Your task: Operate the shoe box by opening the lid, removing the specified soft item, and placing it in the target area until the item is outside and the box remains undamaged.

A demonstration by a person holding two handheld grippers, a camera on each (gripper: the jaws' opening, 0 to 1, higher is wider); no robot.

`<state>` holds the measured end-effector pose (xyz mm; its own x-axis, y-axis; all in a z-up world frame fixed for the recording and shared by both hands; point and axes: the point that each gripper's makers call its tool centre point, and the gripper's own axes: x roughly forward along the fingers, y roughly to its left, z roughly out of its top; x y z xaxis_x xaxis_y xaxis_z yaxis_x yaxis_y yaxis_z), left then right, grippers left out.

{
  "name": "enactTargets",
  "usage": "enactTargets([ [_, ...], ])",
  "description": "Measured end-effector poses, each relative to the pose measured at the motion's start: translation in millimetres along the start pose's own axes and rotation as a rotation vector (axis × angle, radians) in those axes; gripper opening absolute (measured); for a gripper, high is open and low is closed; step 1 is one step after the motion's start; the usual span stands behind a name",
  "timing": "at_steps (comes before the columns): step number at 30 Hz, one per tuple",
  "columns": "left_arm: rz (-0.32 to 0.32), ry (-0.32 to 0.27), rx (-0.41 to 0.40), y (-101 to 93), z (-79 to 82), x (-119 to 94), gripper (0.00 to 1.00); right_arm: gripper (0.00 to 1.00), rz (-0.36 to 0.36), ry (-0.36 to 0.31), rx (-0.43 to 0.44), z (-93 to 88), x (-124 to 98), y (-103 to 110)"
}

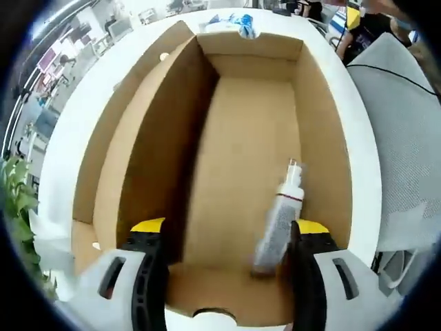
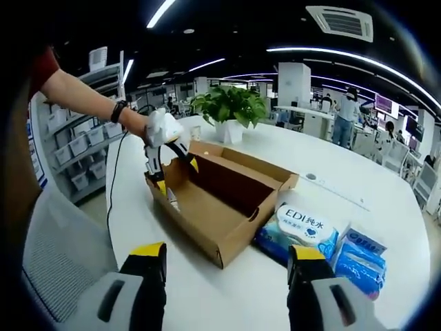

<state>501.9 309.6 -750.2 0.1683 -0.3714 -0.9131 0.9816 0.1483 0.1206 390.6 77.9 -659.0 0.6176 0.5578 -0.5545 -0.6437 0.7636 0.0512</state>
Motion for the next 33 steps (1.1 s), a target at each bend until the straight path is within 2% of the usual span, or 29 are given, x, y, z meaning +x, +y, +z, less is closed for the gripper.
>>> enactTargets([
  [2, -0.004, 0.003, 0.006, -0.5, -0.1, 0.1, 0.69, 0.70, 0.004, 0.003, -0.001, -1.3, 0.2, 2.7],
  [9, -0.032, 0.031, 0.116, -12.1, -0.1, -1.0, 0.68, 0.70, 0.008, 0.007, 0.001, -5.0, -0.4, 7.2],
  [18, -0.061, 0.060, 0.172, -26.9, -3.5, 10.1, 0.61, 0.69, 0.006, 0.005, 0.009, -4.6, -0.2, 6.2],
  [20, -0.062, 0.042, 0.186, -29.8, 2.1, 13.4, 0.56, 0.69, 0.007, 0.009, 0.010, -5.3, -0.4, 6.4],
  [24, -0.088, 0.052, 0.223, -38.7, 4.7, 20.1, 0.46, 0.69, 0.006, 0.021, 0.003, -7.4, -1.7, 5.1],
  [26, -0.115, 0.059, 0.241, -46.6, 5.0, 22.0, 0.34, 0.67, 0.005, 0.019, 0.011, -7.4, -2.9, 3.6],
  [27, -0.142, 0.068, 0.241, -53.3, 3.7, 22.8, 0.25, 0.66, 0.004, 0.018, 0.017, -7.7, -3.5, 2.8],
  [28, -0.176, 0.088, 0.261, -59.9, -0.4, 22.8, 0.22, 0.66, 0.000, 0.015, 0.026, -8.0, -4.1, 1.8],
  [30, -0.160, 0.088, 0.290, -59.9, -0.7, 24.5, 0.20, 0.66, 0.000, 0.011, 0.038, -8.3, -4.6, 1.7],
  [33, -0.154, 0.082, 0.265, -56.5, -0.7, 24.6, 0.20, 0.66, -0.002, 0.016, 0.044, -10.8, -4.7, 1.9],
])
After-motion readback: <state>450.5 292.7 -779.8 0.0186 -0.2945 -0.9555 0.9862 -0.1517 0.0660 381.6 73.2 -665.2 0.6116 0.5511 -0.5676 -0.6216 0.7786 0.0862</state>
